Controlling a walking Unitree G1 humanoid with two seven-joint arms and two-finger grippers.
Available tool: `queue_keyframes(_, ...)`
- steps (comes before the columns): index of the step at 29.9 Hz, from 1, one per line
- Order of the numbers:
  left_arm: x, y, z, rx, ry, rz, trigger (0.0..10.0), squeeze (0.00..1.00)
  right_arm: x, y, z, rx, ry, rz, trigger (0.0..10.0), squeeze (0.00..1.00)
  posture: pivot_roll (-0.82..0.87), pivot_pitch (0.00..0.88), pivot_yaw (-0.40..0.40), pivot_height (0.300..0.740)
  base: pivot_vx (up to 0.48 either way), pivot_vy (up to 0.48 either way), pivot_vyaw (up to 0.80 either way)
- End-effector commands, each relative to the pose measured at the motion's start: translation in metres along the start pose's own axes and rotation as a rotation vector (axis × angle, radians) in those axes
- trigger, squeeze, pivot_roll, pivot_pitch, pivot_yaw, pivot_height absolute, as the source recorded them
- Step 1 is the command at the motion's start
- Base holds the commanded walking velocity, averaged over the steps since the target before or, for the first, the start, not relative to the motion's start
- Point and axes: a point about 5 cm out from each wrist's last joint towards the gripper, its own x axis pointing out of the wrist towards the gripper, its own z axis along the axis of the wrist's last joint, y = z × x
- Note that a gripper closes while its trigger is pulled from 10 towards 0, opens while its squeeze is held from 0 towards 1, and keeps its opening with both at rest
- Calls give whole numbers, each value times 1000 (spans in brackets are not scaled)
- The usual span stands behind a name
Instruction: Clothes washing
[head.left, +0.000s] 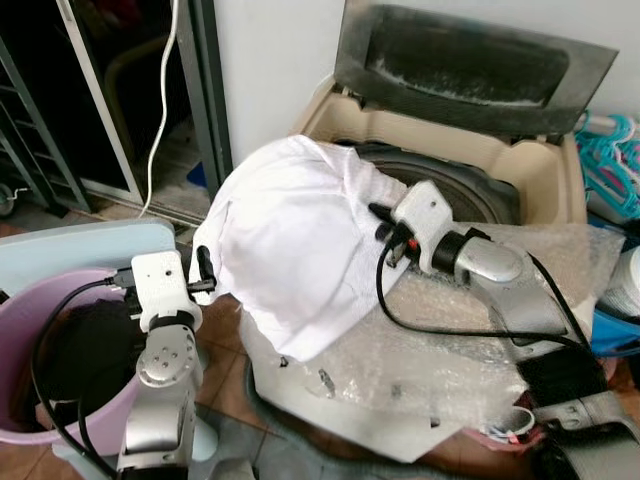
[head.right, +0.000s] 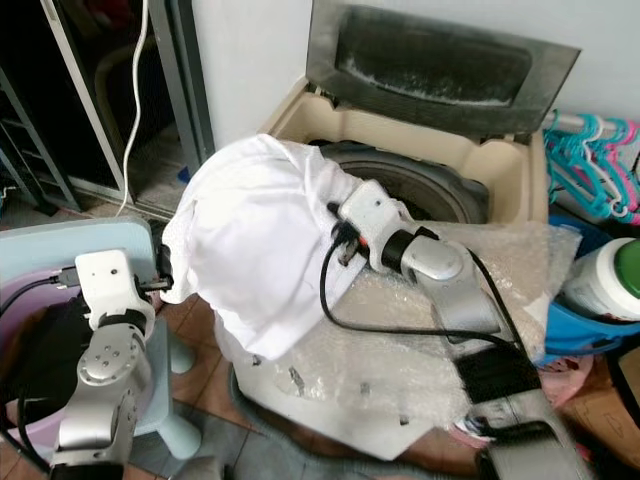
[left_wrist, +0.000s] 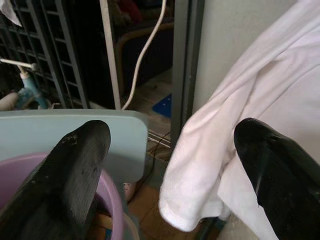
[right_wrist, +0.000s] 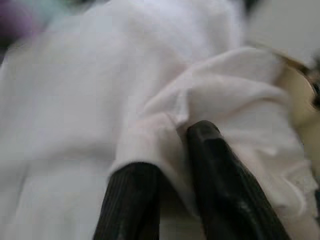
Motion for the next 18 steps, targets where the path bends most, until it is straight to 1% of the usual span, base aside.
queue_keyframes(1,0,1,3,6,-5,6,10000,0,-9,-8,-3,-56,48,76,10000,1000,-1,0,-27,740,0,0,0)
queue_keyframes(2,0,1,3,6,-4,4,10000,0,-15,-13,-3,-18,45,100,10000,1000,0,0,-27,740,0,0,0)
queue_keyframes(4,0,1,3,6,-4,3,10000,0,-22,-16,-4,2,55,129,10000,1000,-1,0,-27,740,0,0,0)
queue_keyframes(6,1,0,3,6,-4,2,10000,0,-26,-18,-7,8,77,148,10000,1000,-1,0,-27,740,0,0,0)
queue_keyframes(8,1,0,3,6,-4,1,10000,0,-34,-19,-11,23,101,201,10000,1000,2,0,-29,740,0,0,0)
queue_keyframes(11,1,0,3,6,-3,0,10000,0,-37,-19,-12,22,105,226,10000,1000,3,0,-29,740,0,0,0)
queue_keyframes(12,1,0,3,6,-2,0,10000,0,-31,-23,-4,27,45,190,10000,1000,0,0,-27,740,0,0,0)
queue_keyframes(13,1,0,2,6,-1,-1,10000,0,-23,-22,8,47,-35,168,10000,1000,0,0,-27,740,0,0,0)
queue_keyframes(15,2,0,2,7,-1,-3,10000,0,-10,-19,18,40,-103,120,10000,1000,1,0,-26,740,0,0,0)
queue_keyframes(17,2,-1,3,7,-1,-4,10000,0,-1,-14,23,41,-136,102,10000,1000,3,0,-26,740,0,0,0)
queue_keyframes(18,2,-2,3,7,-2,-5,10000,0,6,-8,26,9,-155,93,10000,1000,3,0,-26,740,0,0,0)
